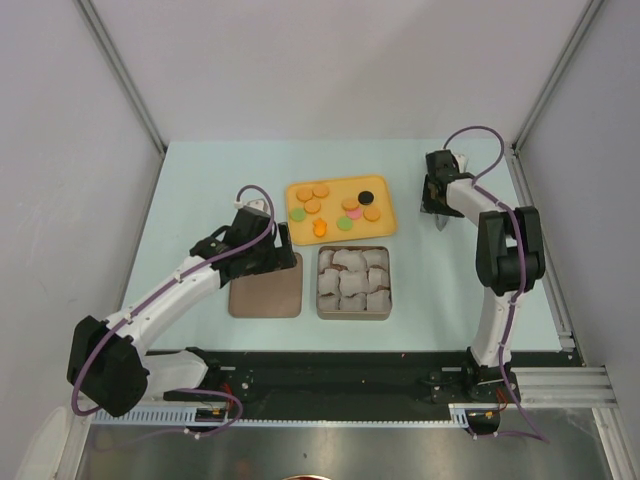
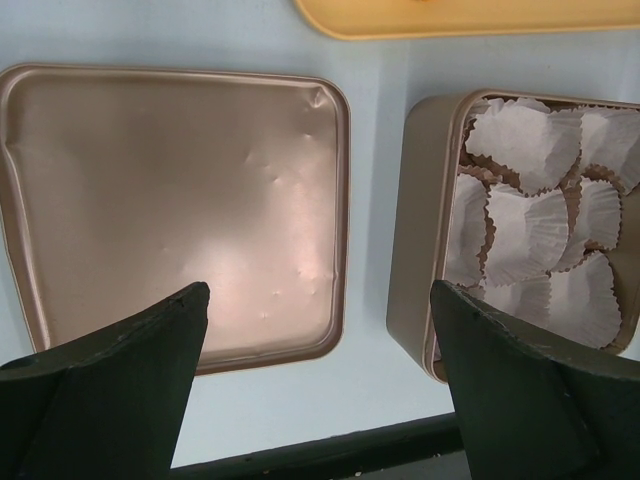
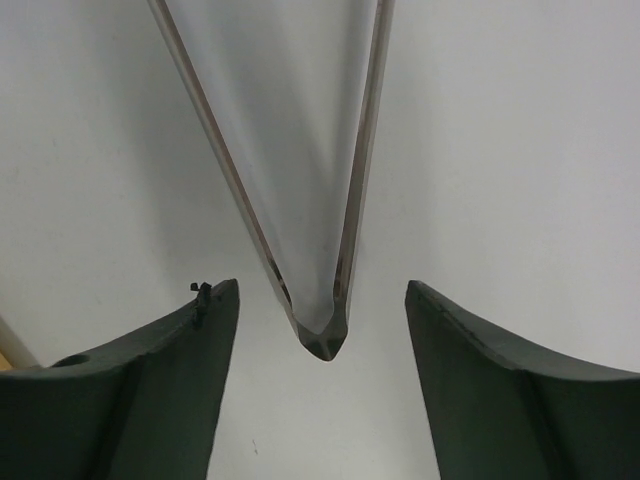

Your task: Pack the cookies

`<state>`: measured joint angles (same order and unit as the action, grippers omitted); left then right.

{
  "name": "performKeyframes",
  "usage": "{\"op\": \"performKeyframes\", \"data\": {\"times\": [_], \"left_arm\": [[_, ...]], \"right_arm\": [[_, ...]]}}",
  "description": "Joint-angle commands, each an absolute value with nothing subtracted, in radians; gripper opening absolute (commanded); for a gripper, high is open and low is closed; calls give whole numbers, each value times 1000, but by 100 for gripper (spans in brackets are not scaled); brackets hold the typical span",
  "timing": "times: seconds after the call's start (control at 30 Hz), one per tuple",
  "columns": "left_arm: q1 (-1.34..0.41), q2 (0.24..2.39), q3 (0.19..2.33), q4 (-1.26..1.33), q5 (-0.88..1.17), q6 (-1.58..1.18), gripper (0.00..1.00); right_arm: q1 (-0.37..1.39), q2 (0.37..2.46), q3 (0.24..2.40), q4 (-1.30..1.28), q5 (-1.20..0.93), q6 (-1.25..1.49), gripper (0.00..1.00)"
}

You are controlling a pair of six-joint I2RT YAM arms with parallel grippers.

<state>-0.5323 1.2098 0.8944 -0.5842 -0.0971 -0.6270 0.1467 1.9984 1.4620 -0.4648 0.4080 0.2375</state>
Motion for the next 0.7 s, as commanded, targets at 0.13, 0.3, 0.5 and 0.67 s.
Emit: {"op": "performKeyframes", "data": {"times": [0.13,0.3,0.5,0.67], "left_arm": [[-531,1201,881,-552,-81,-612,96],[-531,1207,884,-552,-78,-611,96],[-531,1209,882,-555,-80,-611,96],[-531,1203,884,-552,-74,-611,96]], "right_arm": [[143,2082,1537,-534,387,265,63],[135,2114,1551,-546,373,279,54],[126,2106,1548,-564,364,296,26],[133,2031,1523,-621,344,334,18]]}}
